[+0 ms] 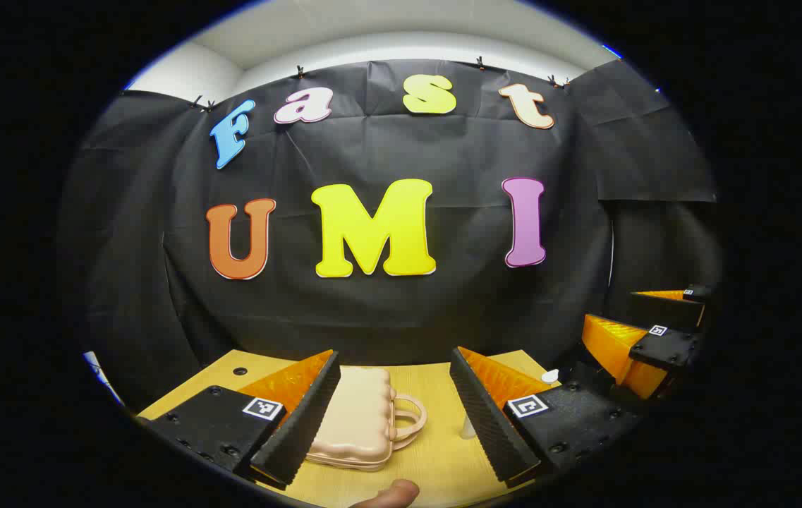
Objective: First open the suitcase, pack the skin care products into it, and then close the suitcase.
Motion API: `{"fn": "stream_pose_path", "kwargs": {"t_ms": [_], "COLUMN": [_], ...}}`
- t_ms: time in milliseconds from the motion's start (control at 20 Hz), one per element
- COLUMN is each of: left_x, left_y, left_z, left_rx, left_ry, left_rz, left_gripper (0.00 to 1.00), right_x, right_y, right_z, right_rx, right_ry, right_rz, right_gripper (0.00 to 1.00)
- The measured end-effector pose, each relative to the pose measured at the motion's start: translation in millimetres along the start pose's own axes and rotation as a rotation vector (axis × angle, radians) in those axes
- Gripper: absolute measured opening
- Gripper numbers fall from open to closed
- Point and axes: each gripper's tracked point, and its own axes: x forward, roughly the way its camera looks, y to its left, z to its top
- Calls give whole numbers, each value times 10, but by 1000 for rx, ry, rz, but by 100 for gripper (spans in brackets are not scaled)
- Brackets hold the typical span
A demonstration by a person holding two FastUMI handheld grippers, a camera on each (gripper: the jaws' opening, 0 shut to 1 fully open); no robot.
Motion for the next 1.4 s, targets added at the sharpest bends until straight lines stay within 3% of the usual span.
{"fn": "stream_pose_path", "kwargs": {"t_ms": [600,1400], "left_x": [13,129], "left_y": [-121,-2], "left_z": [-86,-204], "left_rx": [-7,15], "left_ry": [17,14], "left_rz": [-16,19], "left_gripper": [99,99], "right_x": [-48,-8], "right_y": [-54,-75], "right_z": [-47,-145], "right_rx": [-10,-14], "right_ry": [12,30], "right_rz": [18,23], "right_gripper": [80,80]}}
